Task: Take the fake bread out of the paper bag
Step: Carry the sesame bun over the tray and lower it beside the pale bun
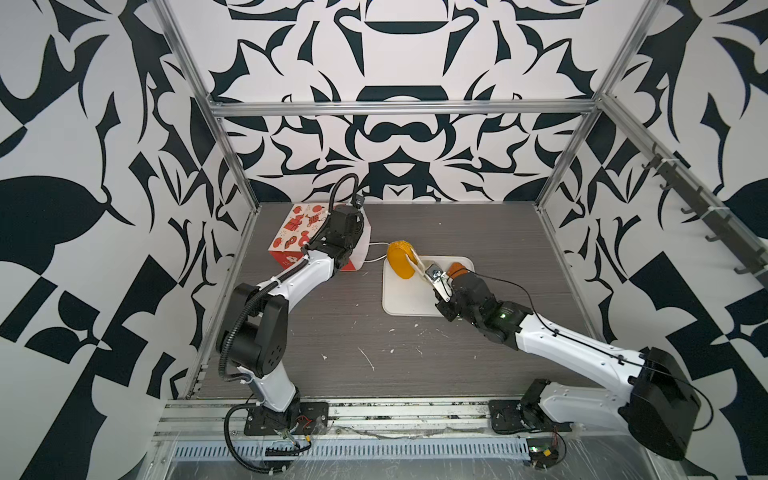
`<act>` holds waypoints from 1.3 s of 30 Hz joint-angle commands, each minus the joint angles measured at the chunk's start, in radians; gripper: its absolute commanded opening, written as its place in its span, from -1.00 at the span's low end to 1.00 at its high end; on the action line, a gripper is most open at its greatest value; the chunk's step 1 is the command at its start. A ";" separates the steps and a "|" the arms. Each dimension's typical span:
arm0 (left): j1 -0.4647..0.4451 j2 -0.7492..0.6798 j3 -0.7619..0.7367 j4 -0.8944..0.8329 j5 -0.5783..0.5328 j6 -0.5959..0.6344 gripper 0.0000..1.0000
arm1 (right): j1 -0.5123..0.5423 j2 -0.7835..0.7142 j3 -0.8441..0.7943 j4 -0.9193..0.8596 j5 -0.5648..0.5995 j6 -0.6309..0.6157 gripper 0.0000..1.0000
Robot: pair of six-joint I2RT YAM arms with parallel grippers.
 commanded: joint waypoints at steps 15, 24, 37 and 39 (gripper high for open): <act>0.009 0.003 -0.005 0.047 0.015 -0.020 -0.86 | 0.124 -0.118 -0.044 -0.072 0.115 0.099 -1.00; 0.010 0.003 -0.010 0.054 0.013 -0.021 -0.86 | 0.161 -0.149 -0.068 -0.131 0.105 0.203 -1.00; 0.012 0.011 -0.009 0.065 0.014 -0.026 -0.86 | 0.193 -0.158 -0.024 -0.245 0.050 0.299 -1.00; 0.012 0.010 -0.011 0.069 0.015 -0.027 -0.86 | 0.195 -0.158 -0.027 -0.260 0.035 0.310 -1.00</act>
